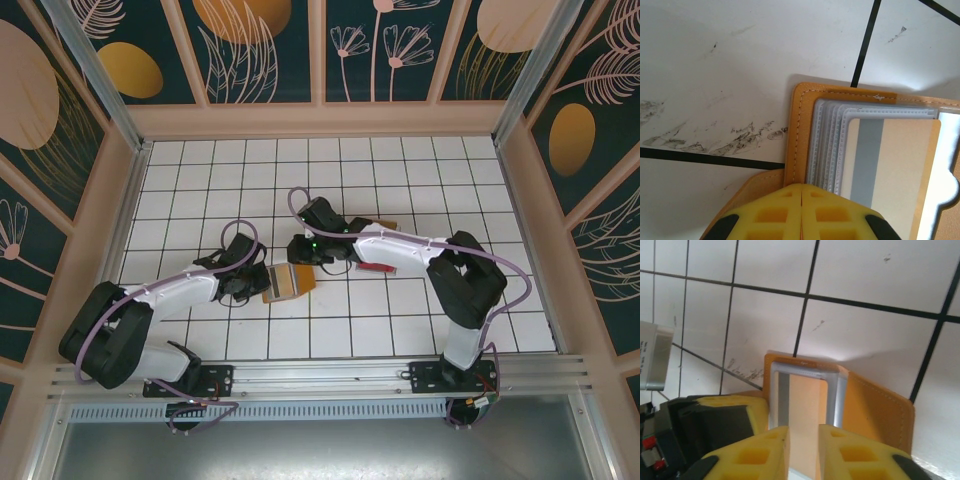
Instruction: Take the credit cards out of the card holder
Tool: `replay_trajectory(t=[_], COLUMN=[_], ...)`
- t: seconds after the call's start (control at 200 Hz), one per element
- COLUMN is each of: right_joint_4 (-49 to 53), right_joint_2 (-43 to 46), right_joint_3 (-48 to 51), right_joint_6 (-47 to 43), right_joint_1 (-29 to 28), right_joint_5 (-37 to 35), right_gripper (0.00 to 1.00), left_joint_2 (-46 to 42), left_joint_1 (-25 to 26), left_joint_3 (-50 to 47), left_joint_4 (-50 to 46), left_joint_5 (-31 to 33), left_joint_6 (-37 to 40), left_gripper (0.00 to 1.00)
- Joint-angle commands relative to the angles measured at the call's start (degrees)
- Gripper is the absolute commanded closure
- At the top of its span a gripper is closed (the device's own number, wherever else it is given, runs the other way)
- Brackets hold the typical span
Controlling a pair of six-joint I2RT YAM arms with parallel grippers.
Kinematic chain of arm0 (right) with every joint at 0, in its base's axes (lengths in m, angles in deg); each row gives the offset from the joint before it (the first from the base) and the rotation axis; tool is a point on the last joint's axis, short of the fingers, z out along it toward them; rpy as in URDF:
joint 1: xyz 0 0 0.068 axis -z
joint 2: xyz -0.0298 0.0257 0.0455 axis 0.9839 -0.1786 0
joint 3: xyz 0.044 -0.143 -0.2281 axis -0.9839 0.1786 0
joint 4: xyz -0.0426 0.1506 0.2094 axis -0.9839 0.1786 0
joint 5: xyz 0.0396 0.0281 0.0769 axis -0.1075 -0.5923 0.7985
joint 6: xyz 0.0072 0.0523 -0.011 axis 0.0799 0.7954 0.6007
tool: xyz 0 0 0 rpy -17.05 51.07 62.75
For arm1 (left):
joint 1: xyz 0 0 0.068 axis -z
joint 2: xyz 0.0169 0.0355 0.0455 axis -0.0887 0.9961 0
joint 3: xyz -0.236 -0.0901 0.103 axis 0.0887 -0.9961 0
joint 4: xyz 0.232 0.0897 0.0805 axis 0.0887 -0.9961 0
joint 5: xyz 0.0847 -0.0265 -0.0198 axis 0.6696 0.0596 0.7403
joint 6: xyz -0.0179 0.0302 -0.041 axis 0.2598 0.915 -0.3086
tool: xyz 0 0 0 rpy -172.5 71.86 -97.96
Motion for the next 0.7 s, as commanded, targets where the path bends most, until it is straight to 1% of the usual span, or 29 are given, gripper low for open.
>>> replay_trajectory(t=[0.0, 0.11, 0.305, 0.696], right_joint_4=[-2.55, -6.07, -8.08, -9.4], right_joint_2=[-0.56, -1.2, -2.93, -6.34], right_joint_3=[0.99, 3.53, 6.2, 6.3], right_joint_6=[1.7, 3.61, 4.73, 5.12], right_joint_1=[0.18, 0.43, 1.15, 1.41], right_joint_5=[5.02, 7.63, 10.35, 11.86], right_gripper=[0.8, 0.8, 0.81, 0.81], left_joint_2=[0.75, 0.85, 1.07, 1.6], left_joint_1=[0.0, 0.03, 0.0, 0.0], left_joint_3=[0.07, 0.08, 0.12, 0.25], left_joint_4=[-0.8, -0.9, -0.98, -0.9], left_joint_5=[-0.96, -0.98, -1.07, -1.33], left_joint_6=[0.68, 0.85, 1.02, 1.27], left_gripper=[0.91, 0.91, 0.92, 0.92])
